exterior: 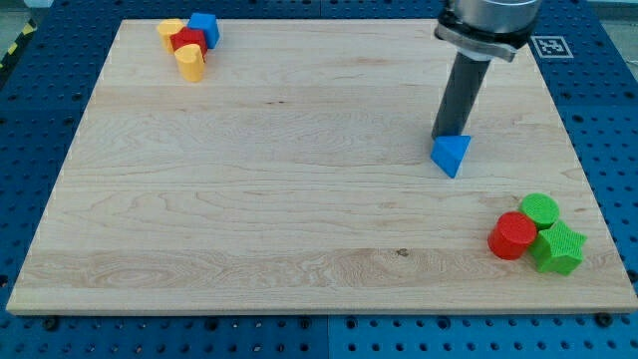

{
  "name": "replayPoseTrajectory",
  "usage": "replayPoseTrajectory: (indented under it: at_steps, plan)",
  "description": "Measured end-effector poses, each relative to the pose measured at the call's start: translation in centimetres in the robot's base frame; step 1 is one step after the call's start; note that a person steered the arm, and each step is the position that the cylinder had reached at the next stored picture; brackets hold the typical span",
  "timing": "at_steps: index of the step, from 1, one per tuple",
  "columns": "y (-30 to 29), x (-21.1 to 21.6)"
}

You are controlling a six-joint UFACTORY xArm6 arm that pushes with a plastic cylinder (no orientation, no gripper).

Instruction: Slide the blue triangle to the left side of the red circle

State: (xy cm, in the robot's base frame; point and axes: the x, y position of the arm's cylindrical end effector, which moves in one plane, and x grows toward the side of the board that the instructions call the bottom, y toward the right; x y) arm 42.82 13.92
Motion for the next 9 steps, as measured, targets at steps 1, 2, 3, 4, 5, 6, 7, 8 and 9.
replayPoseTrajectory:
  at_steps: [1,2,3,4,5,6,7,8,9]
  plan:
    - [-0.3,2.4]
    - [-0.3,5.2]
    - [-0.3,8.0]
    - [-0.2,9.9]
    - [0.4,11.3]
    - [0.8,12.0]
    - [0.8,12.2]
    - [-0.1,12.2]
    - [-4.8,11.7]
